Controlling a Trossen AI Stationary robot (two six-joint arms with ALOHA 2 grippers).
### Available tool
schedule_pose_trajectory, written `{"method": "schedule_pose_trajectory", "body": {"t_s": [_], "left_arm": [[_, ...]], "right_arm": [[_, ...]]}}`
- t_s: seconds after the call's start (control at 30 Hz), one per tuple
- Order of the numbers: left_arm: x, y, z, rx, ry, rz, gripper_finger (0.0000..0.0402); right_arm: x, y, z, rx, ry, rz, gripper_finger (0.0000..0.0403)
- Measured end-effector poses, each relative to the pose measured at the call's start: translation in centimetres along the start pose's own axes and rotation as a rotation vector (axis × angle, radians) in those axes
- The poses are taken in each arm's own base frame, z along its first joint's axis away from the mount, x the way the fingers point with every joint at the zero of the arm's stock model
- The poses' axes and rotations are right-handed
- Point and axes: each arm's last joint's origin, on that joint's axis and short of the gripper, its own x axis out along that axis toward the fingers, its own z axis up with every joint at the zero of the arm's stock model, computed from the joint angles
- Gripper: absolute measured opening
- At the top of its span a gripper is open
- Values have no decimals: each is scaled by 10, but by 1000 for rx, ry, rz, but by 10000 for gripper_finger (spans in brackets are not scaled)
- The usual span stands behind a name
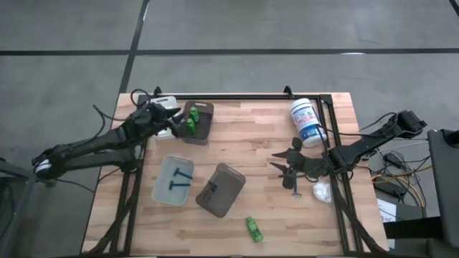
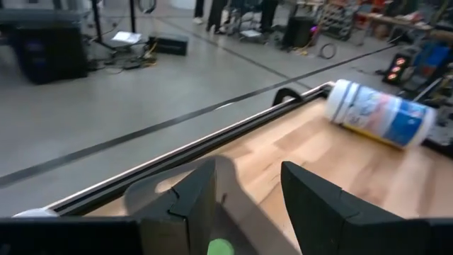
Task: Pick & Place Travel size toiletries
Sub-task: Put the cotton pack into the white bin
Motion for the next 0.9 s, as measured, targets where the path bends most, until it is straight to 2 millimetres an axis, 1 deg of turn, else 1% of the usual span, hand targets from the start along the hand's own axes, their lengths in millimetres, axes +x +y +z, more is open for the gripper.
{"method": "schedule_pose_trajectory", "body": {"t_s": [0.23, 0.47, 0.9], "left_arm": [[3, -15, 1, -1, -35, -92, 163], [11, -37, -2, 24, -65, -204, 163], [25, -75, -19, 32, -66, -359, 163]], "right_arm": [[0, 0, 0, 1, -1, 0, 131], [0, 0, 0, 21, -2, 1, 121], [0, 0, 0, 20, -2, 1, 109]]}}
